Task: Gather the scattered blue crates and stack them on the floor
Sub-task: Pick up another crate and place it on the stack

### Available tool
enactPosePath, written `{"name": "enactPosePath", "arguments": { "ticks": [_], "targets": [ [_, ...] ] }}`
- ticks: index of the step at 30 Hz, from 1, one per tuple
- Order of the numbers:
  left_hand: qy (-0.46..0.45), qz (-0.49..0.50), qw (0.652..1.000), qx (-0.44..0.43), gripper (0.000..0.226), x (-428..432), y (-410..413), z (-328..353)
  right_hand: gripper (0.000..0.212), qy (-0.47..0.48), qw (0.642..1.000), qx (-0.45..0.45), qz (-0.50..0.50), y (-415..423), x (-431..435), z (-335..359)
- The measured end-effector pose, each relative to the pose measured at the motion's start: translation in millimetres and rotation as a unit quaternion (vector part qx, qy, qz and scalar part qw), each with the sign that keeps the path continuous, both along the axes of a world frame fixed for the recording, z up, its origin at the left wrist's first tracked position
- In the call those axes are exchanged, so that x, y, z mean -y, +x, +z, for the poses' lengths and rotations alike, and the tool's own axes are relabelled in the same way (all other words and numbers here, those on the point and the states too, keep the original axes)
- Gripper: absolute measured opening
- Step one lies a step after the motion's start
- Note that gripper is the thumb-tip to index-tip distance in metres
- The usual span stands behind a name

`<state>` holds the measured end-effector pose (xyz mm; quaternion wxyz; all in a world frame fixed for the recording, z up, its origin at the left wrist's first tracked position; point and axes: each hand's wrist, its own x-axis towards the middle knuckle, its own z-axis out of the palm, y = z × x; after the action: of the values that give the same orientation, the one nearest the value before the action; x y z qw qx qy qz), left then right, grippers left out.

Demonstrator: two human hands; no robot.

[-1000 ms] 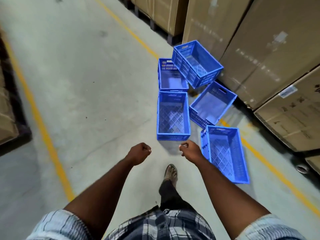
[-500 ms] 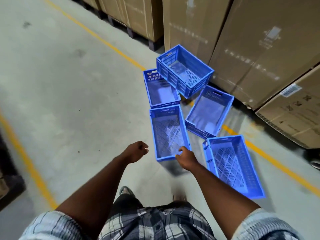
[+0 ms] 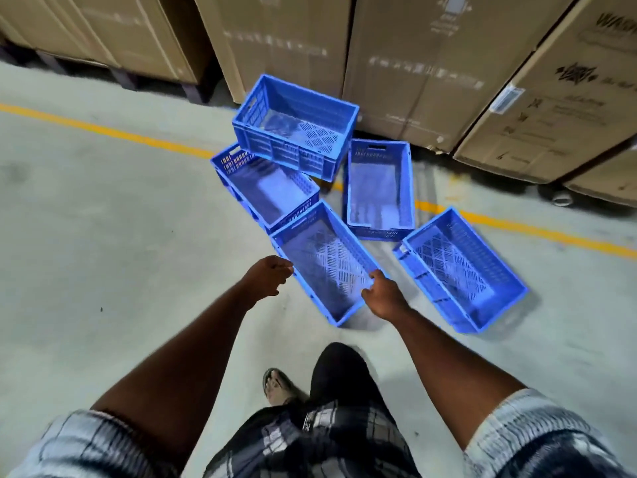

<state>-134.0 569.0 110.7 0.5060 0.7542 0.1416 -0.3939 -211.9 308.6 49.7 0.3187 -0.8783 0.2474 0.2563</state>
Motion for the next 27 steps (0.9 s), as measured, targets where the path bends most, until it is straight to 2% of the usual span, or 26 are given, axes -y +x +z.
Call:
{"name": "enactPosePath", "arguments": {
  "ticks": [9,12,14,17,20,23,27],
  "targets": [
    [0.004,-0.089,0.996,-0.010,0.005,-26.1,91.4,-28.0,0.042,-0.010,0.994,-0.002,-0.110,31.8,-42.5,-25.7],
    [0.028,-0.127,0.991,0.019,0.015,-17.8,125.0,-37.3,0.036,-0.006,0.988,-0.009,-0.152,49.3,-37.9,-38.5],
    [0.030,-0.145,0.989,0.016,0.016,-9.2,145.3,-41.1,0.040,-0.009,0.981,-0.011,-0.195,58.7,-36.5,-46.1],
    [0.008,-0.150,0.988,-0.020,0.006,0.4,166.1,-48.5,0.047,0.000,0.964,-0.002,-0.266,61.5,-40.7,-57.5],
    [0.006,-0.177,0.984,-0.036,0.029,13.6,183.5,-63.2,0.046,0.020,0.950,-0.011,-0.311,60.4,-39.4,-73.3],
    [0.030,-0.239,0.971,-0.012,0.043,43.9,201.6,-98.8,0.048,0.035,0.928,-0.016,-0.370,56.4,-28.8,-103.8],
    [0.128,-0.294,0.945,0.056,0.036,70.2,214.3,-189.1,0.044,0.057,0.868,-0.032,-0.492,52.1,-16.5,-171.1]
  ]
}}
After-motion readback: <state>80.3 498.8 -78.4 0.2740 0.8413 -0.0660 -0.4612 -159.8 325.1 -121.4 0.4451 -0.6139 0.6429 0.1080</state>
